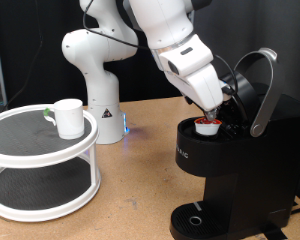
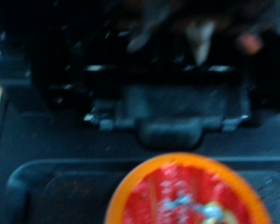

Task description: Make a cup of coffee with the keurig machine

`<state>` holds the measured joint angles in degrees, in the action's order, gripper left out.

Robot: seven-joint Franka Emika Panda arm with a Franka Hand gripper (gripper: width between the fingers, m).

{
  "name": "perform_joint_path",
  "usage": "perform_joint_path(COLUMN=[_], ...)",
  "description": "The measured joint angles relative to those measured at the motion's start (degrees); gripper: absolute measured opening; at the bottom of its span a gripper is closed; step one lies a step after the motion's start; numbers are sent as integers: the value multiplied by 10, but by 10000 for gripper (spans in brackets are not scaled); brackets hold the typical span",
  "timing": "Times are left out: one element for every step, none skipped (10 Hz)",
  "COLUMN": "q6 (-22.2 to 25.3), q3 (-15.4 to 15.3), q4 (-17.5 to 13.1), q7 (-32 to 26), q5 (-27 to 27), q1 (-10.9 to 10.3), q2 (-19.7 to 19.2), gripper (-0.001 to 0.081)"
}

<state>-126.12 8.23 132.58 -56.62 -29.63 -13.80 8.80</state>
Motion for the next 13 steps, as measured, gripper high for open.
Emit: perform_joint_path(q6=[0,-1,-4,-11,-19,-24,-27,-27,-29,-37,-50,-61,-71], q3=[0,0,0,-1,-2,-3,-4,-4,-5,-6,-6,-6,-6], q4=[7,13,20,26,31,34,35,36,38,44,53,61,70], q7=[2,3,4,4,4,4,4,4,4,-1,-11,-24,-37], q5=[7,11,15,18,18,18,18,18,20,20,17,9,-3], q1=[0,0,0,0,0,-1,-1,-1,-1,-1,-2,-3,-3], q2=[0,0,0,0,1,1,1,1,1,3,7,12,17], gripper=[807,807,807,807,807,807,807,807,807,807,807,807,807])
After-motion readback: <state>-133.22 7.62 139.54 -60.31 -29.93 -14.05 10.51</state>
